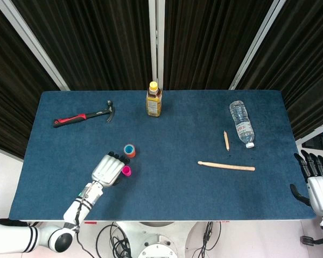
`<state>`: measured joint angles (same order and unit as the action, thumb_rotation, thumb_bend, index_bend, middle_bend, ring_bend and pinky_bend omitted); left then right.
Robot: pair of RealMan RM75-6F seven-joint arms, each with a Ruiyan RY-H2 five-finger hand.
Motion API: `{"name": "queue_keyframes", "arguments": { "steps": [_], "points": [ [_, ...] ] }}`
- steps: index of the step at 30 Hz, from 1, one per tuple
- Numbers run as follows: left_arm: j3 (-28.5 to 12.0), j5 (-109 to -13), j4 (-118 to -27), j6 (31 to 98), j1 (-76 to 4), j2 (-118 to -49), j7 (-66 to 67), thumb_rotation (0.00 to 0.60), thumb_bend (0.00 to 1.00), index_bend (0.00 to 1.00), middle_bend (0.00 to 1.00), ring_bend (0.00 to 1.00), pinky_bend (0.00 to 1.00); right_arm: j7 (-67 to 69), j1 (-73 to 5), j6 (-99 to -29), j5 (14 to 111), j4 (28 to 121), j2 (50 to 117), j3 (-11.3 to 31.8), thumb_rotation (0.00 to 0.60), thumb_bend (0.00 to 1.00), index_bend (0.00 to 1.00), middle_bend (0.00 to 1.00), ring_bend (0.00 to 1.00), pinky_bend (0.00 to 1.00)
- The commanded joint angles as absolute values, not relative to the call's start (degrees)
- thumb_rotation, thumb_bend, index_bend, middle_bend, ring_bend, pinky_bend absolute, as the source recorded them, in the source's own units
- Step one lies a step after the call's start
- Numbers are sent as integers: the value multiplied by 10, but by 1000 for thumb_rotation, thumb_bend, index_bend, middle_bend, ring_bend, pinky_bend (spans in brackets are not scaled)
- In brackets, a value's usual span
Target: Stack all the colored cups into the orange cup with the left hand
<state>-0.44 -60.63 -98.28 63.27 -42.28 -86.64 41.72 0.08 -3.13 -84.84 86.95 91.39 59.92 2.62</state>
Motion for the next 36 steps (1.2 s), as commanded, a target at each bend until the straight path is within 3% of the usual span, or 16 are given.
{"name": "queue_keyframes", "arguments": {
  "steps": [1, 13, 26, 36],
  "points": [
    [-6, -600, -971, 618, -429, -876, 421, 600, 210, 334, 332, 342, 324, 3, -32, -847, 869, 911, 601, 26, 600, 282, 0, 0, 0, 0],
    [-14, -597, -938, 594, -442, -904, 424, 600, 229, 389, 389, 451, 410, 22, -31, -840, 860, 896, 599, 26, 600, 282, 0, 0, 0, 0],
    [-22, -604, -913, 594, -442, -914, 412, 600, 309, 520, 521, 576, 516, 32, -30, -836, 857, 888, 599, 25, 600, 282, 0, 0, 0, 0],
    [-29, -623, -983, 621, -438, -872, 428, 600, 310, 529, 530, 584, 522, 26, -33, -833, 856, 893, 598, 26, 600, 282, 0, 0, 0, 0]
  ]
}}
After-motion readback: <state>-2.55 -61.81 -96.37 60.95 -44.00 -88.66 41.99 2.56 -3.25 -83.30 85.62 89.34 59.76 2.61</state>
